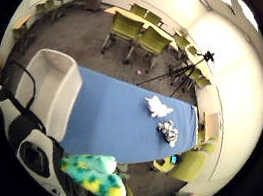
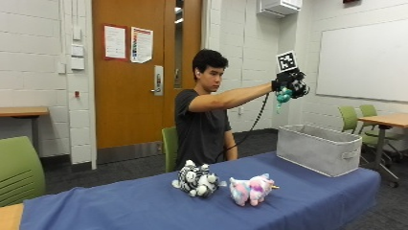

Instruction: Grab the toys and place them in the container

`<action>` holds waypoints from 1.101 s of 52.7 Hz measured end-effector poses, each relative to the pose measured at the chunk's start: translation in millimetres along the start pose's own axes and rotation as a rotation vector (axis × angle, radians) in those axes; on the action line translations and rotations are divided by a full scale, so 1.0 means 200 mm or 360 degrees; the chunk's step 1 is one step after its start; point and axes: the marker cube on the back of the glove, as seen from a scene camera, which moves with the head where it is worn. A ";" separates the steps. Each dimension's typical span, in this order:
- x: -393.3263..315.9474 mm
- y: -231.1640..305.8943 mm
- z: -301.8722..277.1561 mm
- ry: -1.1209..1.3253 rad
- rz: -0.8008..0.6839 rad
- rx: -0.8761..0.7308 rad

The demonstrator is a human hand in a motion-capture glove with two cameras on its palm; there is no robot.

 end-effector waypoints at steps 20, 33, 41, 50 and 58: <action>0.06 -0.41 0.36 0.0177 -0.0206 -0.0070; 0.07 -0.39 0.49 0.0325 -0.0230 -0.0271; 0.02 -0.36 0.43 0.0037 -0.0131 -0.0228; -0.03 -0.29 0.32 -0.0077 -0.0064 -0.0171; -0.09 -0.23 0.27 -0.0047 0.0090 -0.0176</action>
